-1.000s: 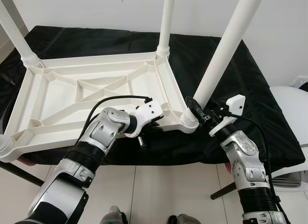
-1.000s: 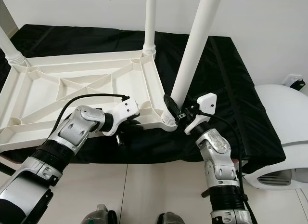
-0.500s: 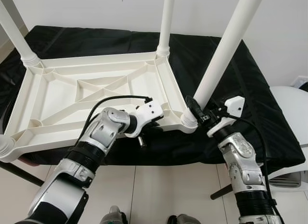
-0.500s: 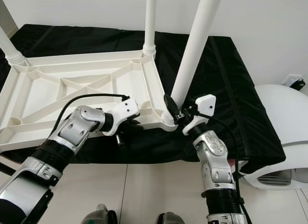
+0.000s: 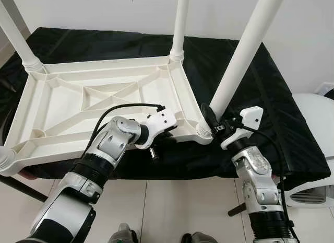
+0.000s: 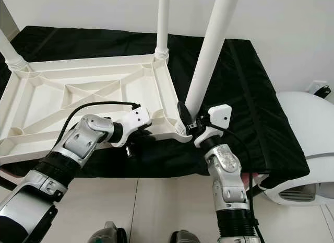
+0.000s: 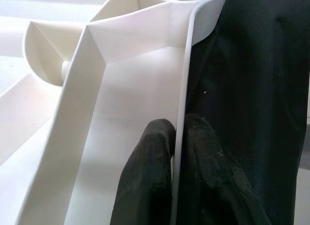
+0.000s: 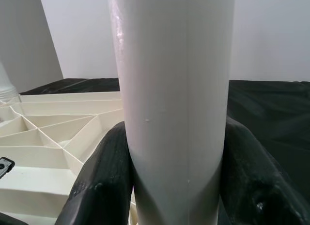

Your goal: Building children table

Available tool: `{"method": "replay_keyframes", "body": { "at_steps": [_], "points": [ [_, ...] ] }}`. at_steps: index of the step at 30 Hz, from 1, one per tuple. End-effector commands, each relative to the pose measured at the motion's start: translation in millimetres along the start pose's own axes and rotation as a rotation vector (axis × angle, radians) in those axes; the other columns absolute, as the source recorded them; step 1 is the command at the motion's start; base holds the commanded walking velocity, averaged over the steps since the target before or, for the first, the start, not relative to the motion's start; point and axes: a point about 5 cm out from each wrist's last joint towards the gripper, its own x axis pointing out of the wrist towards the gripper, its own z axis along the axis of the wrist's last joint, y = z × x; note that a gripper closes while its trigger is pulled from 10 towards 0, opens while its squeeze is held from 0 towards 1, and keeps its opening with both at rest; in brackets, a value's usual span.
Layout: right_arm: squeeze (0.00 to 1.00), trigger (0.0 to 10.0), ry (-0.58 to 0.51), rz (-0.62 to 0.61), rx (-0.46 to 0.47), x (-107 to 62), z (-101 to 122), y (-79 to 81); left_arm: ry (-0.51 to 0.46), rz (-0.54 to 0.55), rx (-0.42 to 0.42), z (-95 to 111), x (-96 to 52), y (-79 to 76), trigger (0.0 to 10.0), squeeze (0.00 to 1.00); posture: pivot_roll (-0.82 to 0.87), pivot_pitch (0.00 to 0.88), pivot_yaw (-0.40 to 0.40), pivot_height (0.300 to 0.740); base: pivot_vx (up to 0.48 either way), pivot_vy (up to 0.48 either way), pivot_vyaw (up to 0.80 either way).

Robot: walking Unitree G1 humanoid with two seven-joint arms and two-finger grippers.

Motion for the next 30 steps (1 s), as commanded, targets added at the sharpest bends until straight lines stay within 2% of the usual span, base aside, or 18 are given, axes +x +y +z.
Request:
{"method": "replay_keyframes", "body": {
  "at_steps": [1,30],
  "points": [
    [0.0,10.0,0.162,0.053,0.073,-8.4,-33.4,20.5,-0.142,0.077,0.091,41.3,-10.2,10.6,10.0,0.0,0.0,0.069,-0.001,0.74,0.0,0.0,0.0],
    [0.0,10.0,0.144,-0.162,0.036,-6.0,-31.8,21.9,-0.144,0.074,0.095,43.3,-11.0,10.2,10.0,0.0,0.01,0.08,0.001,0.74,0.0,0.0,0.0]
  ]
}}
